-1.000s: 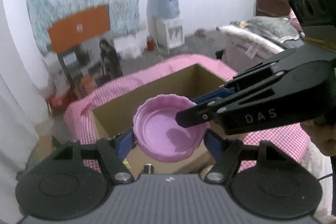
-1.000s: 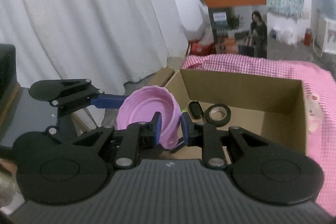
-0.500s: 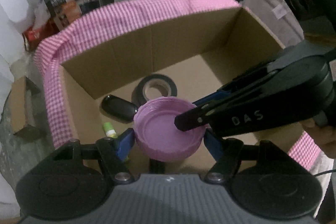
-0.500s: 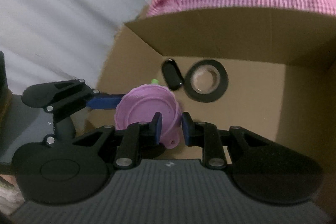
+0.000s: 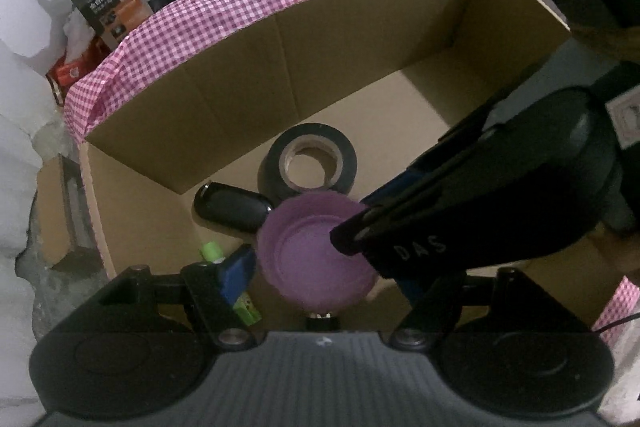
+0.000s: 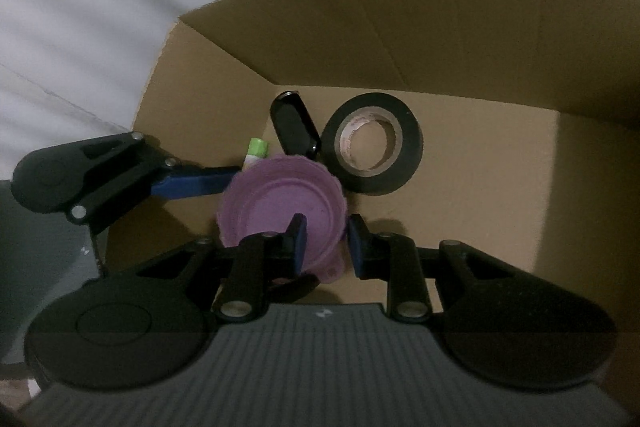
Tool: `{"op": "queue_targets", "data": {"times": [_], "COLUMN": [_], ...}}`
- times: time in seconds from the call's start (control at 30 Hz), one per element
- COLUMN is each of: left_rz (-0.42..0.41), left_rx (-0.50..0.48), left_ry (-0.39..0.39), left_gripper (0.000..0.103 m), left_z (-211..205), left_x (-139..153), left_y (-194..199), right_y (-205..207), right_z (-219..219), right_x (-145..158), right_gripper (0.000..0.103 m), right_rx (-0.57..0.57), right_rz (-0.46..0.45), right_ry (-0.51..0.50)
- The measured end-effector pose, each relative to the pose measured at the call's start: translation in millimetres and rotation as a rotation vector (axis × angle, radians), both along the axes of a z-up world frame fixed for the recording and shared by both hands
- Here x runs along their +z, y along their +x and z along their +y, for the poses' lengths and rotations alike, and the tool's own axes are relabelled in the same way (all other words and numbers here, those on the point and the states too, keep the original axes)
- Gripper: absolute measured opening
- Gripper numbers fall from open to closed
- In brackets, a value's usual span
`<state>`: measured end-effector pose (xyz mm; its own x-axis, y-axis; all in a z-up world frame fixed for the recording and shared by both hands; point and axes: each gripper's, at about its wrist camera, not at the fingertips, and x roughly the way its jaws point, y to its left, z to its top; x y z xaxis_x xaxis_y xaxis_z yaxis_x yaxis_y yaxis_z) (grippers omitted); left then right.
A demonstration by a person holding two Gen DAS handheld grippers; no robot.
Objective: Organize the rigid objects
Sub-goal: 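Lower the pink lid into the box and open the right gripper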
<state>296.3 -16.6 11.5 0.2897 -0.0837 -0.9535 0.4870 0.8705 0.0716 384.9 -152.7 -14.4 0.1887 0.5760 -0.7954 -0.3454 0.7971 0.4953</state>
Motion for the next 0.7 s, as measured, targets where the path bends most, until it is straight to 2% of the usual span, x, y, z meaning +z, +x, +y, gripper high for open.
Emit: {"op": "queue_targets", "data": {"times": [0.1,0.3,0.7], "left_rz": [-0.001,-0.027,-0.132], "left_rx": [-0.002,0.0,0.036], "left_ry": [-0.007,-0.02,-0.102], "left_gripper": [0.081,0.081,0.084], "left_z": [-1,-5,10], "left_x": [2,11,58], "left_y": [-1,-3,-28], "right_y": [-2,-9,-59], "right_z": [-2,-4,-38], "right_x": [-2,6,67], "right_gripper": [0.024,0.027,0.037], "right_rx": [-0.006,-0.03,-0.063], "right_rz": [0.009,-0.013,-0.202], "right_ry": [0.002,0.017,0.046]}}
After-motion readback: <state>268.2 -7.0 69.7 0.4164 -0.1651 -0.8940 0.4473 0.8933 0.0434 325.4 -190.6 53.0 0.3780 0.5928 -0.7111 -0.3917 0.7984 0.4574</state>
